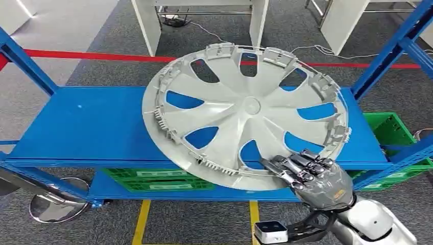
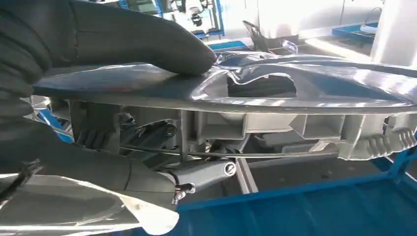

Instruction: Take the parts from the cabinet and place them on the table.

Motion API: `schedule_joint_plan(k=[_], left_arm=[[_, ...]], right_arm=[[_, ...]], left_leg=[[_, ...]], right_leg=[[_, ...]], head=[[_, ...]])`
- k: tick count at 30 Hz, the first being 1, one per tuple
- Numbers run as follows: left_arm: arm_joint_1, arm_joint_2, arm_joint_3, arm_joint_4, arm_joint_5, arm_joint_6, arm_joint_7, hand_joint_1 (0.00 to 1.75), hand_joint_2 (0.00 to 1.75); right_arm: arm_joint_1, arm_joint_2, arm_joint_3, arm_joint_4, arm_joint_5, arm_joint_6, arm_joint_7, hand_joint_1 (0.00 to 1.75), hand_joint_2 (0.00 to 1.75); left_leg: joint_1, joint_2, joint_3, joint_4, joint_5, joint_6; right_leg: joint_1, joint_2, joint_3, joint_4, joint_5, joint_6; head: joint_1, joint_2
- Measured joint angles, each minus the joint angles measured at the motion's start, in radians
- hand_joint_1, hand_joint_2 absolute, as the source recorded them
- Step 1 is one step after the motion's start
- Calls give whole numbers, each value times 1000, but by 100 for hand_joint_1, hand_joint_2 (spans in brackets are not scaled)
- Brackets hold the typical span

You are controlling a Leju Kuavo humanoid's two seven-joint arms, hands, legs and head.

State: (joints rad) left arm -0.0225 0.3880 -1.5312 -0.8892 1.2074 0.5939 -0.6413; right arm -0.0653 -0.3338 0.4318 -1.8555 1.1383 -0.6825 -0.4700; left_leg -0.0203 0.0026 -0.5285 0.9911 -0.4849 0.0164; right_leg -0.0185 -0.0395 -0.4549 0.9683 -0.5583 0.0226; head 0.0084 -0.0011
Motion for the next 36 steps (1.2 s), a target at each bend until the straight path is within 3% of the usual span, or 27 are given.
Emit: schedule_joint_plan(k=[3,9,10,11,12,13,15,16,17,18,20,21,22,25,26,28,30,31,32,33,34,36], left_arm=[[-2,0,0,36,24,-31,5,0,175],[-2,1,0,55,28,-23,18,0,175],[-2,1,0,57,28,-21,19,0,175],[-2,1,0,57,28,-20,19,0,175],[-1,0,0,58,28,-19,19,0,175],[-2,0,0,58,29,-19,19,0,175],[-3,-2,0,61,29,-18,19,0,175],[-3,-2,0,61,29,-18,19,0,175],[-4,-2,0,62,29,-16,19,0,175],[-4,-3,0,63,29,-13,19,0,175],[-4,-5,-1,64,29,1,19,0,175],[-4,-6,-1,64,27,10,19,0,175],[-5,-6,-2,64,27,16,19,0,175],[-6,-6,-6,64,24,37,21,0,175],[-6,-5,-6,64,24,42,23,0,175],[-8,-3,-7,64,19,45,22,0,175],[-9,-2,-8,64,18,51,27,0,175],[-10,-2,-8,64,17,55,28,0,175],[-11,-2,-8,64,16,56,29,0,175],[-11,-2,-8,64,16,56,31,0,175],[-11,-2,-8,64,16,57,31,0,175],[-13,0,-9,64,15,58,32,0,175]], right_arm=[[-1,0,0,0,26,0,14,175,175],[-2,0,5,0,26,0,44,175,175],[-2,0,6,0,26,0,48,175,175],[-3,0,6,0,26,0,51,175,175],[-3,0,7,0,26,0,53,175,175],[-4,0,8,0,26,0,54,175,175],[-1,0,11,0,26,0,54,175,175],[-1,0,14,1,26,0,55,175,175],[-1,0,15,3,26,0,56,175,175],[-1,0,16,4,26,0,58,175,175],[-1,-1,16,4,29,0,66,175,175],[-1,-2,16,5,29,0,71,175,175],[-1,-2,18,6,30,0,75,175,175],[-2,-4,18,6,32,0,89,175,175],[-1,-5,18,8,32,0,91,175,175],[0,-6,18,8,33,0,93,175,175],[-1,-6,18,9,35,0,98,175,175],[-1,-7,18,9,35,0,99,175,175],[0,-8,19,10,36,0,99,175,175],[1,-8,19,10,37,0,99,175,175],[1,-8,19,10,38,0,99,175,175],[0,-8,19,10,38,0,97,175,175]], left_leg=[[-3,0,0,3,-1,2],[-8,-1,-5,9,-7,11],[-7,-1,-6,7,-6,15],[4,-1,3,-12,3,25],[4,-2,9,-19,5,28],[6,-1,9,-20,5,30],[6,-2,9,-18,6,33],[6,-3,10,-17,5,33],[6,-6,11,-15,4,33],[7,-9,13,-13,1,31],[9,-16,17,-2,-12,22],[10,-17,17,6,-21,16],[5,-21,8,11,-24,11],[7,-23,0,21,-20,0],[4,-23,-5,23,-24,-6],[9,-17,-19,64,-71,-23],[17,-15,-79,219,-159,-36],[20,-15,-109,294,-190,-38],[22,-15,-122,333,-196,-40],[23,-15,-112,321,-175,-40],[24,-15,-86,274,-140,-38],[23,-14,15,88,-52,-31]], right_leg=[[-3,0,0,-2,1,2],[-6,-2,0,-3,2,10],[-6,-3,1,-7,4,13],[-3,-1,-2,-6,-4,17],[-3,15,-13,13,-17,16],[-3,29,-47,76,-46,16],[-3,37,-148,255,-113,18],[-2,37,-193,324,-126,19],[-2,37,-215,341,-109,20],[-3,37,-216,319,-69,19],[-3,37,-165,158,56,16],[-3,38,-137,83,82,13],[1,42,-117,83,74,11],[2,43,-124,73,68,3],[-4,42,-124,64,66,-1],[-8,40,-128,61,69,-11],[-7,35,-133,61,72,-20],[-6,33,-137,62,75,-24],[-5,30,-141,62,77,-27],[-4,29,-145,62,81,-27],[-4,29,-149,63,85,-26],[-4,29,-154,63,93,-22]], head=[[0,0],[-1,0],[-1,0],[-1,0],[3,0],[6,0],[6,0],[6,0],[6,0],[6,0],[6,0],[6,0],[6,0],[5,0],[4,0],[-2,0],[-5,0],[-4,0],[-5,0],[-5,0],[-5,0],[-5,0]])
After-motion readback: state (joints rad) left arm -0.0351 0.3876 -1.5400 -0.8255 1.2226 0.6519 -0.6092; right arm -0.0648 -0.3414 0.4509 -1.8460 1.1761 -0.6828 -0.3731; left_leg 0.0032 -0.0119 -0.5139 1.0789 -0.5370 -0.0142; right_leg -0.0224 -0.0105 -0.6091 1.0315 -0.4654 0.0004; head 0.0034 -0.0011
